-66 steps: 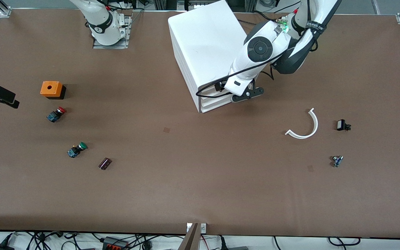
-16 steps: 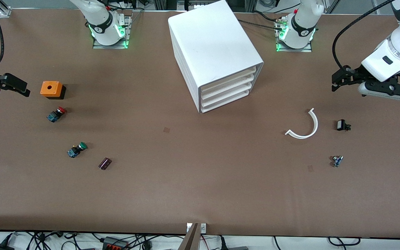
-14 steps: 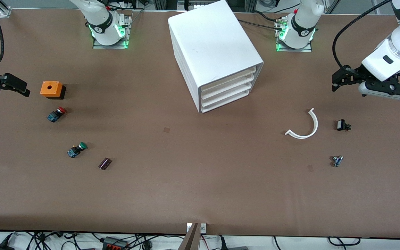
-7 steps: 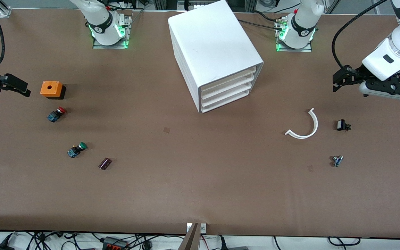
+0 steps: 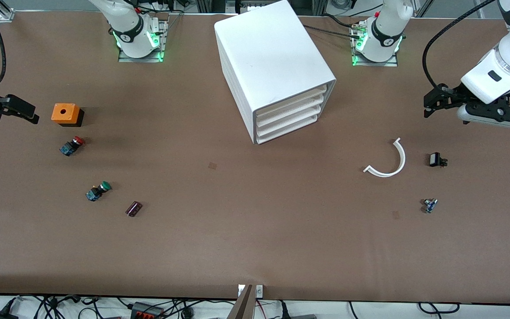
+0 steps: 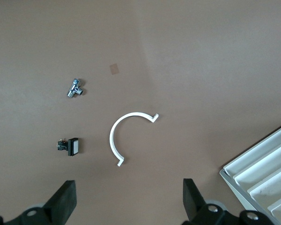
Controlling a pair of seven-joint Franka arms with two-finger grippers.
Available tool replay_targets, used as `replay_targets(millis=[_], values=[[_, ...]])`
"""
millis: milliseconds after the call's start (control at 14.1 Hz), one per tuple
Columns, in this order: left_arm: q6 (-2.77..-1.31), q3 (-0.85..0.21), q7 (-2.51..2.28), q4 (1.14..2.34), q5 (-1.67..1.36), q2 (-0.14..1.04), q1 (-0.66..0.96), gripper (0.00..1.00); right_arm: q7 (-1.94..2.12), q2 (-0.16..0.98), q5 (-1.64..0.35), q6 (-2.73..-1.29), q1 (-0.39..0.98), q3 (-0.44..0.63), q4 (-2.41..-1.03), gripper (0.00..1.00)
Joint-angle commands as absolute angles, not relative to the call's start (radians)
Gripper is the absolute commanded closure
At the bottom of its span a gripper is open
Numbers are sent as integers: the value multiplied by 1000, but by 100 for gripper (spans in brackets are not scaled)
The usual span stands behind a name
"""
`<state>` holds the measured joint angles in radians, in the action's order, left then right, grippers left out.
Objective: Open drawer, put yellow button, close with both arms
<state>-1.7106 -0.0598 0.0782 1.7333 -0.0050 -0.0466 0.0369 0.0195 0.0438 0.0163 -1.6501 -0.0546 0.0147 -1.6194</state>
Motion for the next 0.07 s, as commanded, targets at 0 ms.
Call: replay_targets(millis=[0], values=[[-1686, -63, 66, 1704, 15, -34, 38, 0, 40, 29, 21, -1657, -66, 9, -1635, 0]])
